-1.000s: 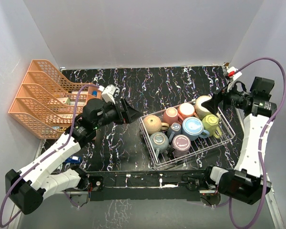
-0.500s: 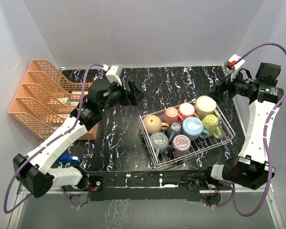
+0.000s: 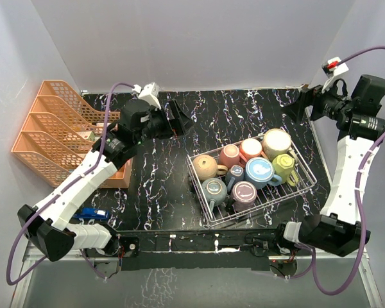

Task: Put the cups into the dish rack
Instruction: Reset both arms

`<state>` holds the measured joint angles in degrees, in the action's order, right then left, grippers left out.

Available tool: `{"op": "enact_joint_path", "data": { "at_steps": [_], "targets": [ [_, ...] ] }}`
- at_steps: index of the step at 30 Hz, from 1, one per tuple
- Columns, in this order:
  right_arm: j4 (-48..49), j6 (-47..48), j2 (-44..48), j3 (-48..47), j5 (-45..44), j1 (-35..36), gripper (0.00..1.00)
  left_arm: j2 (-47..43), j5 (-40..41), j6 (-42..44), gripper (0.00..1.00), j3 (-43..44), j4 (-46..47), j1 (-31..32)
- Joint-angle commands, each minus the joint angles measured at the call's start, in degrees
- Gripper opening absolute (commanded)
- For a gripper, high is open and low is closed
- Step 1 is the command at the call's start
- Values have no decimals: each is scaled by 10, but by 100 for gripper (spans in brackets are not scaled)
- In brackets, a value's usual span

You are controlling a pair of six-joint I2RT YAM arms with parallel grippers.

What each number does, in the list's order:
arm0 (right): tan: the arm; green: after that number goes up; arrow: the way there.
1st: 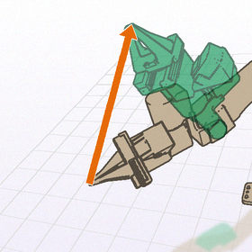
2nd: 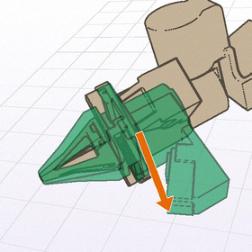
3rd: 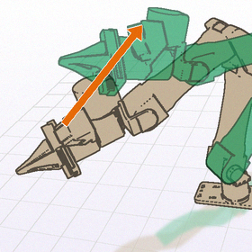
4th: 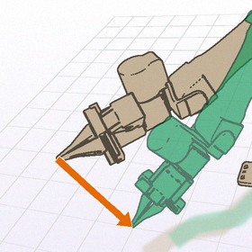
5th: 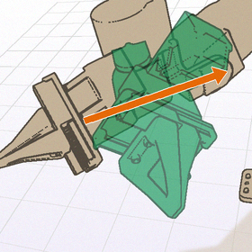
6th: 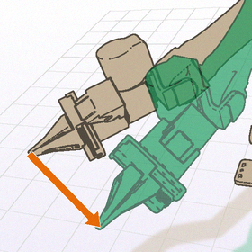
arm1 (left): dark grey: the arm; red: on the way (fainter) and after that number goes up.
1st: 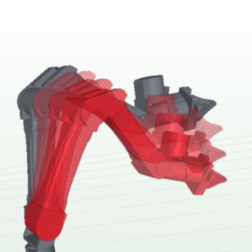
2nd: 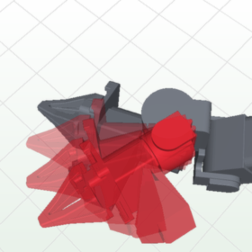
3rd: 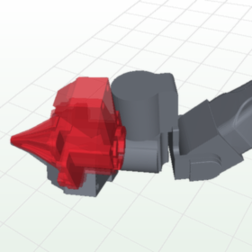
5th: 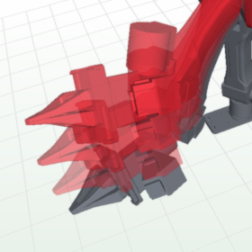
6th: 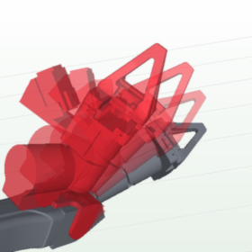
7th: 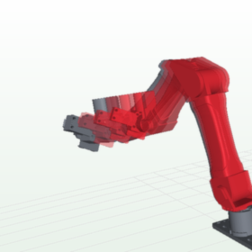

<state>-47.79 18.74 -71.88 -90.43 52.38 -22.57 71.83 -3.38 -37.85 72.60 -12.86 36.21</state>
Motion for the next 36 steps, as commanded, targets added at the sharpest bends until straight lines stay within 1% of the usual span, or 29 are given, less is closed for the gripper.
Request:
{"op": "enact_joint_path", "data": {
  "at_steps": [1,5,7,10,13,16,18,22,25,28,30,33,36],
  "targets": [
    [-12,-82,-22,-74,-19,-3,99,5,18,-21,97,101,-94,-7],
    [-39,-91,-30,-115,-24,-3,99,31,20,-21,96,180,-194,-8],
    [-47,-93,-31,-128,-29,-3,99,39,16,-25,96,211,-225,-9],
    [-65,-93,-35,-157,-28,-3,99,45,11,-32,95,250,-254,-9],
    [-96,-96,-45,-190,-23,-3,99,43,8,-34,95,271,-255,-9],
    [-132,-108,-59,-233,-17,-3,99,41,-3,-26,95,287,-234,-9],
    [-135,-124,-52,-239,-23,-3,99,39,-25,-13,96,288,-206,-9],
    [-65,-181,5,-191,-72,-3,99,30,-70,4,97,273,-135,-9],
    [-21,-200,49,-167,-89,-3,98,18,-110,7,97,257,-97,-8],
    [-2,-213,82,-161,-91,-3,98,8,-144,-9,97,251,-86,-9],
    [3,-230,93,-163,-100,-3,98,-1,-152,-31,97,244,-77,-8],
    [-16,-252,87,-184,-106,-3,98,-19,-164,-71,97,231,-47,-9],
    [-17,-280,84,-185,-90,-3,98,-32,-177,-89,97,230,-36,-9]
  ]
}}
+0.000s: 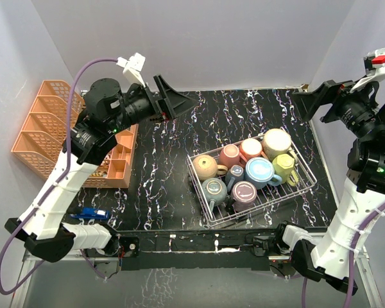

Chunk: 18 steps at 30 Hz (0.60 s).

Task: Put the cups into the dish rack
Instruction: Reset both arms

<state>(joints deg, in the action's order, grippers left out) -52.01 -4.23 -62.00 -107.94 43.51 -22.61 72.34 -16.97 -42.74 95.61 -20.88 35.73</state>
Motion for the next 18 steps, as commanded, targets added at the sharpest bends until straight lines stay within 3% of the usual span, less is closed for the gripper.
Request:
{"op": "enact_joint_path", "data": {
  "at_steps": [1,8,18],
  "targets": [
    [32,-58,-13,-10,4,-2,98,-44,-39,-42,97,-4,46,-4],
    [52,-86,-18,-31,9,-2,98,-57,-48,-15,97,5,36,-4],
    [88,-97,-9,12,-8,-2,98,-35,-69,17,97,30,41,-4]
  ]
}}
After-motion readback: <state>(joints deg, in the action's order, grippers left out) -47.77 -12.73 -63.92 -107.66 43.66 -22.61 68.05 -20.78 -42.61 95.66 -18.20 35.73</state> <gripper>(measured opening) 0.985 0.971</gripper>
